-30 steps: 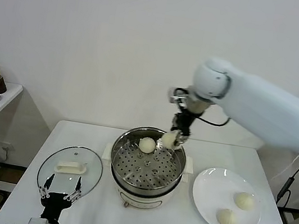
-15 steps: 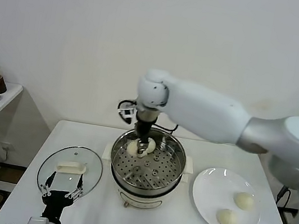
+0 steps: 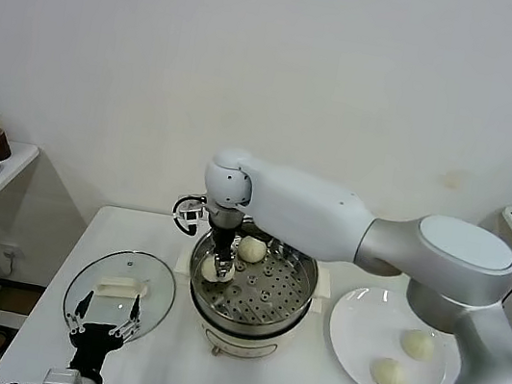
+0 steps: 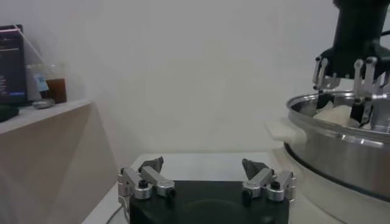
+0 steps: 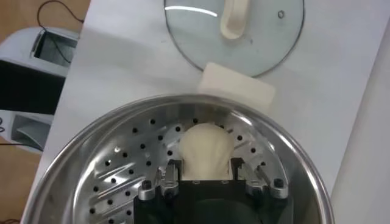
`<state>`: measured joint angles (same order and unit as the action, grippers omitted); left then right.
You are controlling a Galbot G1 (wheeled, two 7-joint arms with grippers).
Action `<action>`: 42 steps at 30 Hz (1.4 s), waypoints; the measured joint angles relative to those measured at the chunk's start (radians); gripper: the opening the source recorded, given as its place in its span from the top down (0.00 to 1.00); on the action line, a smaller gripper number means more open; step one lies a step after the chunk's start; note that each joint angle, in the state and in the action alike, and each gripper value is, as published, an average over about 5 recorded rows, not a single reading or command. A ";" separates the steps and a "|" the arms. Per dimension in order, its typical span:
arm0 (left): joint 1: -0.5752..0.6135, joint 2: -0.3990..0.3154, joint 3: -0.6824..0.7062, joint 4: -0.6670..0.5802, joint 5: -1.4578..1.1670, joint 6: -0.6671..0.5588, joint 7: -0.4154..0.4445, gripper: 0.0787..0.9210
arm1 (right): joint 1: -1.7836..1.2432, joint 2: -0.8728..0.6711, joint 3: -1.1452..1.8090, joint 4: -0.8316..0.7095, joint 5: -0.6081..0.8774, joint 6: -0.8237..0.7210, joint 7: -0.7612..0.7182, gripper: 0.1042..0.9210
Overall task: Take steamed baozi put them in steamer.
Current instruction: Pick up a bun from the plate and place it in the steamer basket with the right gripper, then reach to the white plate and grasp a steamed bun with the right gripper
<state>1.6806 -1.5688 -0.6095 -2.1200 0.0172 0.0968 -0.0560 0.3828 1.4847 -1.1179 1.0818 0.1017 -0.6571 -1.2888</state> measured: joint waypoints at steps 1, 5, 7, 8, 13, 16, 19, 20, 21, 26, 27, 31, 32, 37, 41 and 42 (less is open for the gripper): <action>0.000 0.000 0.000 0.000 0.000 0.000 0.000 0.12 | -0.002 0.001 0.000 -0.001 -0.002 0.000 0.000 0.53; 0.000 -0.001 0.000 0.003 -0.001 0.000 0.001 0.12 | -0.008 0.003 0.002 -0.001 -0.007 0.001 0.001 0.46; 0.000 -0.001 -0.001 0.004 -0.002 0.000 0.001 0.12 | -0.009 0.001 0.003 0.000 -0.008 0.002 0.001 0.39; -0.001 0.000 -0.002 0.005 -0.003 0.000 0.001 0.12 | -0.010 0.000 0.003 0.002 -0.009 0.003 0.001 0.36; -0.003 -0.001 -0.003 0.001 -0.004 0.002 0.004 0.12 | -0.007 -0.010 0.007 0.016 -0.009 0.001 0.000 0.18; -0.002 -0.002 -0.002 0.000 -0.005 0.002 0.005 0.12 | 0.000 -0.026 0.015 0.032 -0.007 0.002 -0.004 0.13; 0.000 -0.002 -0.003 -0.002 -0.005 0.004 0.006 0.12 | 0.016 -0.058 0.025 0.061 -0.003 0.007 -0.014 0.12; 0.001 -0.002 -0.003 -0.003 -0.005 0.004 0.006 0.12 | 0.024 -0.073 0.030 0.075 -0.003 0.010 -0.019 0.12; 0.002 -0.001 -0.004 -0.005 -0.005 0.005 0.007 0.12 | 0.034 -0.091 0.036 0.091 -0.002 0.014 -0.024 0.12; 0.005 0.000 -0.008 -0.013 -0.008 0.011 0.013 0.12 | 0.097 -0.218 0.064 0.196 0.010 0.041 -0.050 0.12; 0.004 0.000 -0.008 -0.014 -0.010 0.013 0.014 0.12 | 0.110 -0.251 0.070 0.219 0.013 0.048 -0.055 0.12; 0.007 -0.003 -0.008 -0.013 -0.020 0.020 0.020 0.12 | 0.149 -0.397 0.093 0.304 0.012 0.080 -0.076 0.12; 0.008 -0.003 -0.007 -0.012 -0.021 0.021 0.021 0.12 | 0.154 -0.436 0.098 0.323 0.010 0.090 -0.081 0.12; 0.018 0.001 -0.006 -0.006 -0.028 0.023 0.023 0.12 | 0.129 -0.643 0.152 0.416 -0.028 0.144 -0.104 0.12; 0.028 0.000 -0.003 -0.006 -0.029 0.024 0.023 0.12 | 0.034 -0.801 0.226 0.487 -0.077 0.189 -0.112 0.12; 0.031 0.000 -0.003 -0.006 -0.029 0.024 0.023 0.12 | 0.006 -0.837 0.244 0.501 -0.088 0.201 -0.112 0.12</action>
<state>1.7111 -1.5685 -0.6123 -2.1262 -0.0120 0.1212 -0.0330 0.3884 0.6476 -0.8740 1.5825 0.0132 -0.4558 -1.4010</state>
